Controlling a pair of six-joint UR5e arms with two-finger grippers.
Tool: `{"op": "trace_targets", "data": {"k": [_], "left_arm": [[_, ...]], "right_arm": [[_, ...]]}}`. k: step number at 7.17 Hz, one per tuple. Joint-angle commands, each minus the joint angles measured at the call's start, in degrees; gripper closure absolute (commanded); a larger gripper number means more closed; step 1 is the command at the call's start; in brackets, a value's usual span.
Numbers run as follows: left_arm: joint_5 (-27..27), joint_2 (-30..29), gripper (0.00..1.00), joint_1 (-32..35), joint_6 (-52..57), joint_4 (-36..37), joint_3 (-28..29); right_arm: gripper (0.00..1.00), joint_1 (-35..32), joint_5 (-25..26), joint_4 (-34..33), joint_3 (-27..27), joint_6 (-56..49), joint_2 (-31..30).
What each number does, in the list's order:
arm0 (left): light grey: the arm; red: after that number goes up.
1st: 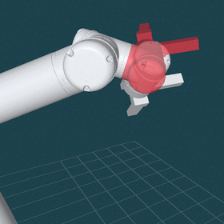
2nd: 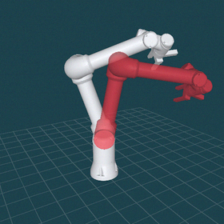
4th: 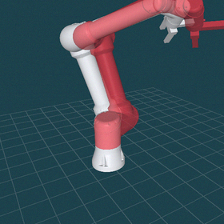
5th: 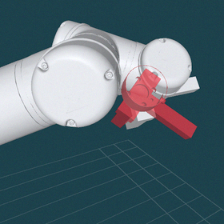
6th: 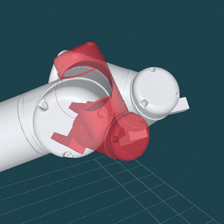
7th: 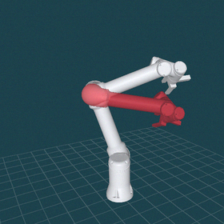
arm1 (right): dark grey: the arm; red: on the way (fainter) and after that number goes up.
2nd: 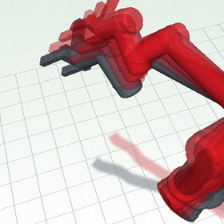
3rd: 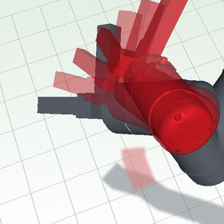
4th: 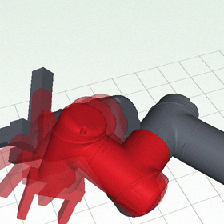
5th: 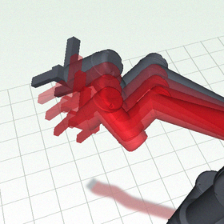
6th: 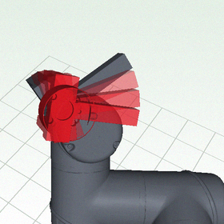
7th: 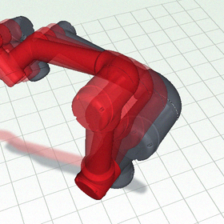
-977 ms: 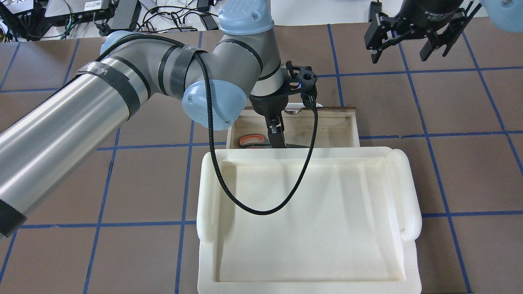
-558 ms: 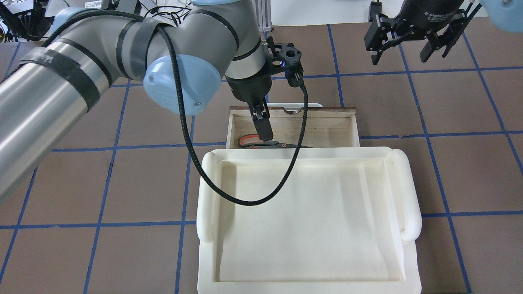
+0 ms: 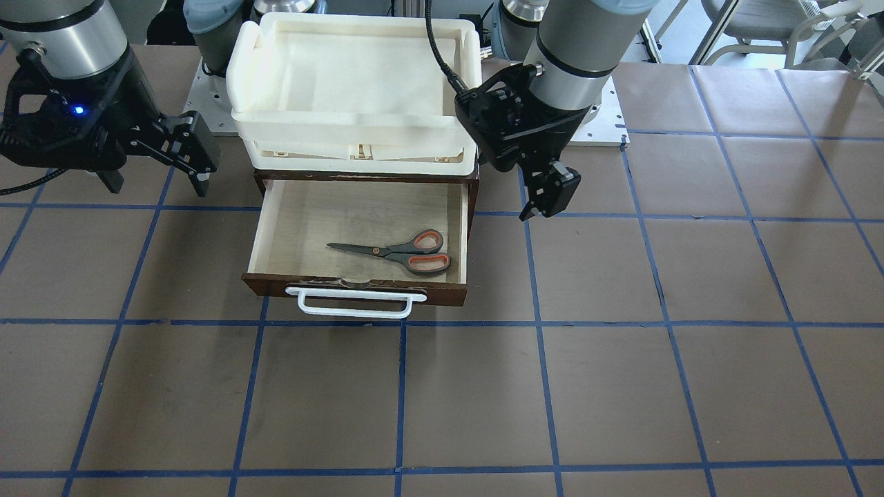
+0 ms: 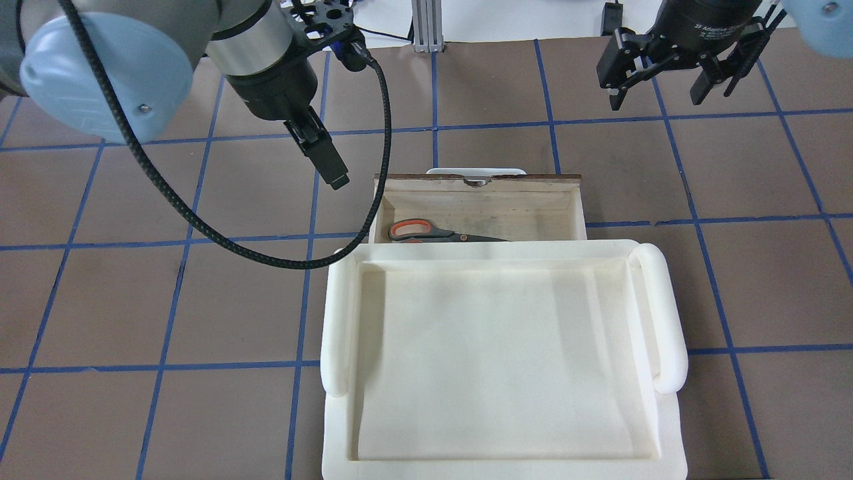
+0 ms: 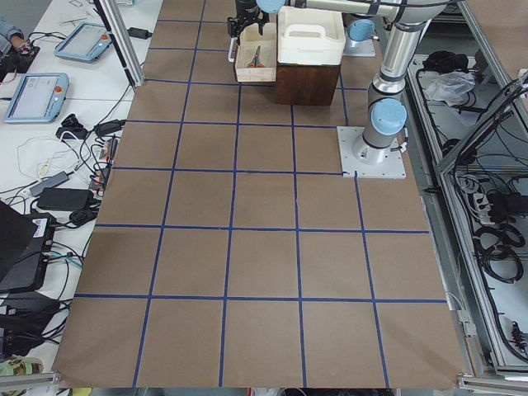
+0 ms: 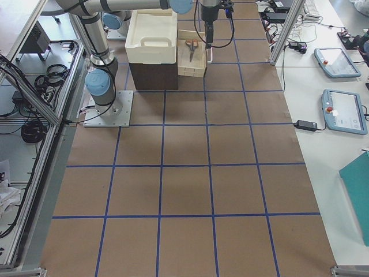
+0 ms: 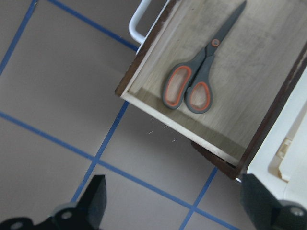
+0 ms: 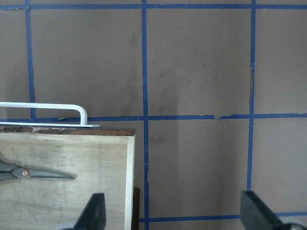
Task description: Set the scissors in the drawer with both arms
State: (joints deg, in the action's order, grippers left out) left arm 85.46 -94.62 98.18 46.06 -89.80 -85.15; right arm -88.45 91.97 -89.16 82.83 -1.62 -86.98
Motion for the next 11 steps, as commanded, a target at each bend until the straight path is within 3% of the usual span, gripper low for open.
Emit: {"op": "trace_targets", "data": {"k": [1, 4, 5, 6, 9, 11], "left_arm": [[5.9, 2.6, 0.00, -3.2, -12.8, -0.1, -0.3], [5.0, 4.9, 0.00, -3.5, -36.7, -0.7, -0.9], [4.4, 5.3, 0.00, -3.9, -39.9, -3.2, -1.1], [4.0, 5.8, 0.00, -4.7, -42.9, -7.9, -1.2], [2.1, 6.9, 0.00, -8.1, -44.8, -13.1, -1.2], [2.1, 7.2, 0.00, -8.3, -44.0, -12.7, -1.3]], "right_arm": [[0.00, -0.1, -0.6, 1.1, 0.7, -0.3, -0.9], [0.00, -0.1, -0.7, 1.3, 1.3, -0.3, -1.1], [0.00, -0.1, -0.7, 1.2, 1.6, -0.4, -1.2], [0.00, -0.1, -0.6, 1.2, 1.8, -0.4, -1.2], [0.00, -0.1, -0.4, 1.1, 1.8, -0.4, -1.1], [0.00, -0.1, -0.2, 1.2, 1.9, -0.4, -1.1]]}}
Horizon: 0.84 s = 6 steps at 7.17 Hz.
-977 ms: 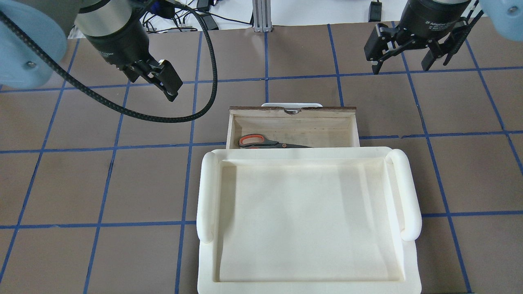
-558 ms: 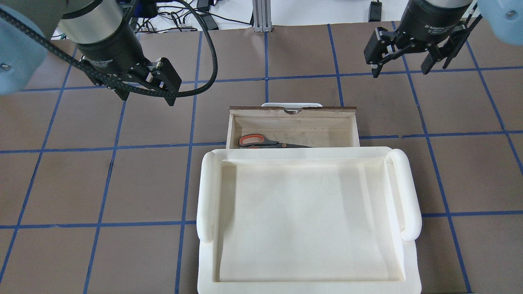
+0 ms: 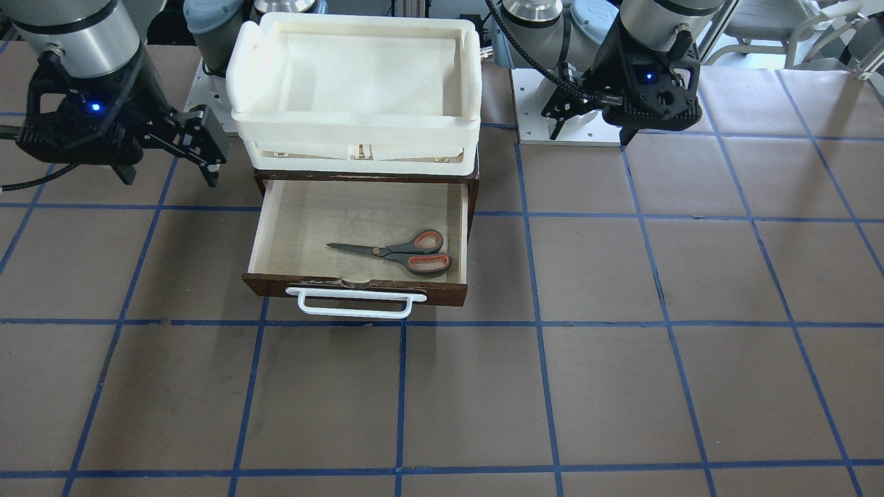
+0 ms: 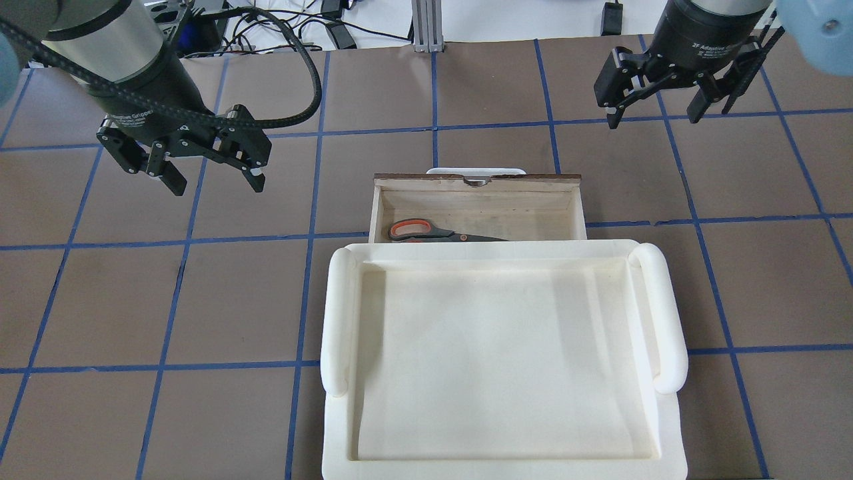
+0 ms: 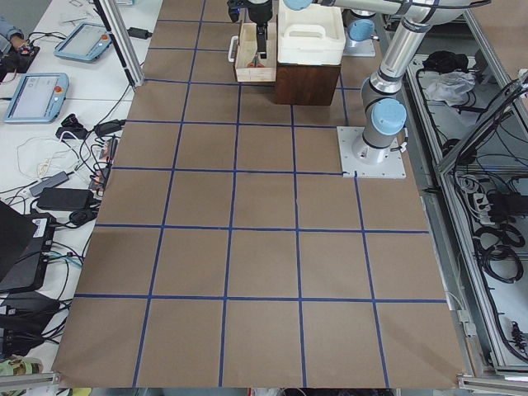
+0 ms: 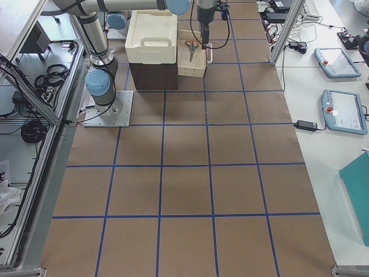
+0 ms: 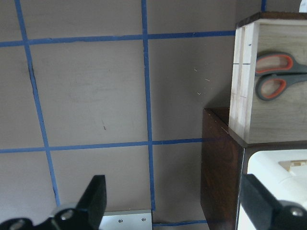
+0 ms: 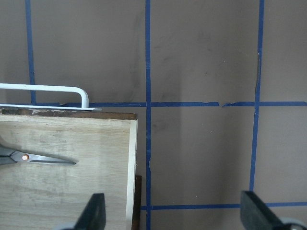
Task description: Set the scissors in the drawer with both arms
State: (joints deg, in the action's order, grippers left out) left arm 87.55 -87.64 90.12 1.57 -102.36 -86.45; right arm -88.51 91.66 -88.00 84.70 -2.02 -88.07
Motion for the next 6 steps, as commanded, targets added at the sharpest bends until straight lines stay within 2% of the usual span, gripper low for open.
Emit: {"op": "trace_targets", "data": {"k": [1, 6], "left_arm": [[0.0, 0.2, 0.00, -1.0, 0.5, -0.1, 0.0], [1.3, 0.8, 0.00, -1.5, 0.6, -0.1, 0.0]], "right_arm": [[0.00, 0.0, 0.3, 0.0, 0.0, 0.0, 0.0], [0.00, 0.0, 0.6, -0.1, 0.6, -2.0, -0.3]]}}
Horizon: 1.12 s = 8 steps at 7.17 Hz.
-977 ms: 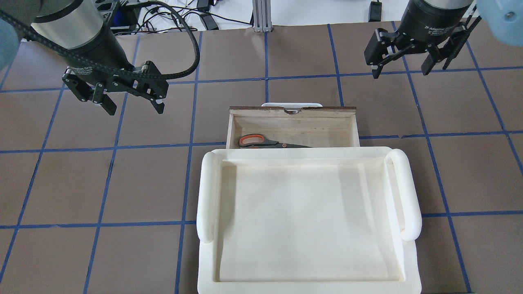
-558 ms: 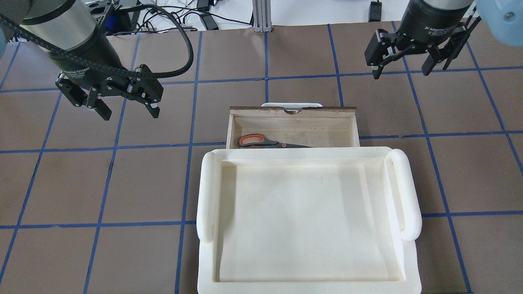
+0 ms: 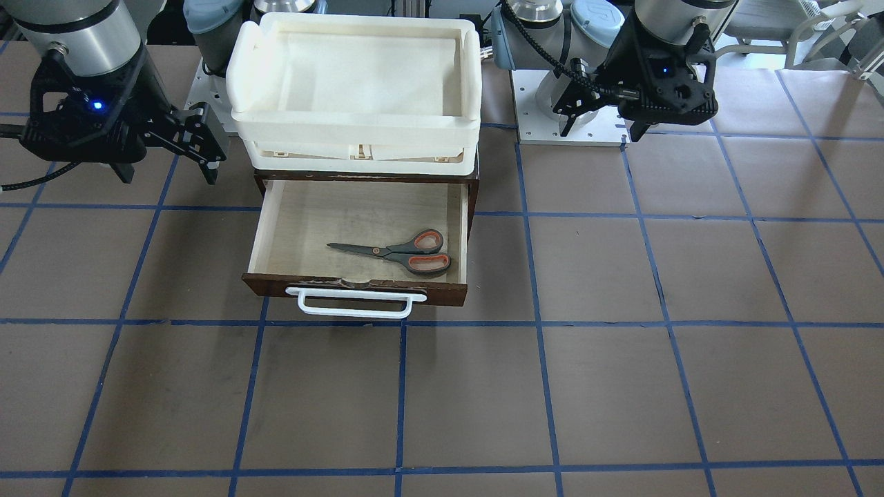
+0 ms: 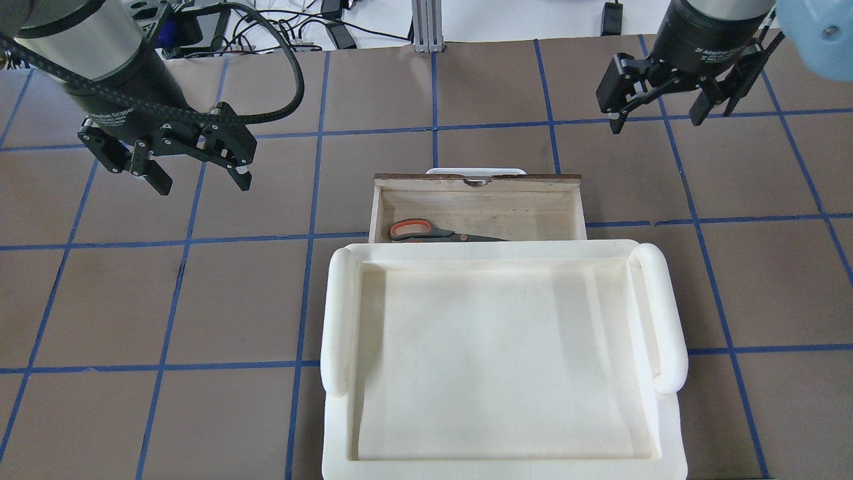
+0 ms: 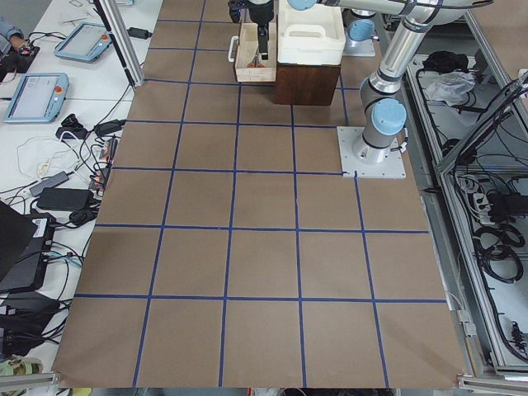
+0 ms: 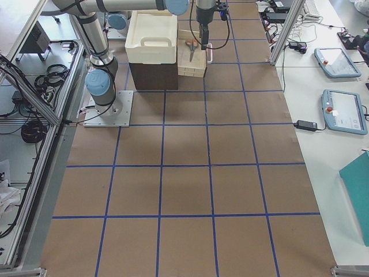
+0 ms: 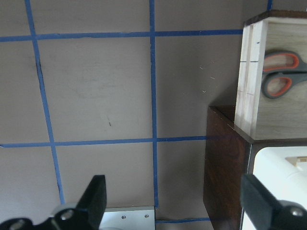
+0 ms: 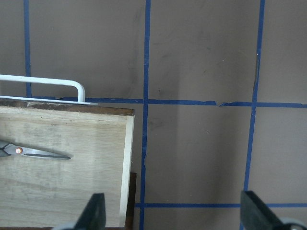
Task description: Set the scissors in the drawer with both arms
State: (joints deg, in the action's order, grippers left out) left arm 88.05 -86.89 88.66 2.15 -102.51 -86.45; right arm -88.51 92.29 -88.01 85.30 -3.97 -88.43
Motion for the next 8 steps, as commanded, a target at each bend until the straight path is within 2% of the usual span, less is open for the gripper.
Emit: {"op": "trace_targets", "data": {"k": [1, 3, 4, 8], "left_arm": [[0.7, 0.1, 0.00, 0.0, -0.1, 0.6, 0.0], [0.9, -1.3, 0.00, 0.2, -0.5, 12.0, -0.3], [0.7, -1.5, 0.00, 0.2, -0.6, 14.9, -0.4], [0.4, -0.9, 0.00, 0.5, -1.5, 15.0, -1.9]], "right_arm": [[0.00, 0.0, 0.2, 0.0, 0.0, -0.1, 0.0], [0.00, 0.0, 0.1, -0.1, 0.0, -0.1, 0.0], [0.00, 0.1, 0.2, 0.0, 0.1, -0.1, 0.0], [0.00, 0.1, 0.2, 0.0, 0.1, 0.0, 0.0]]}}
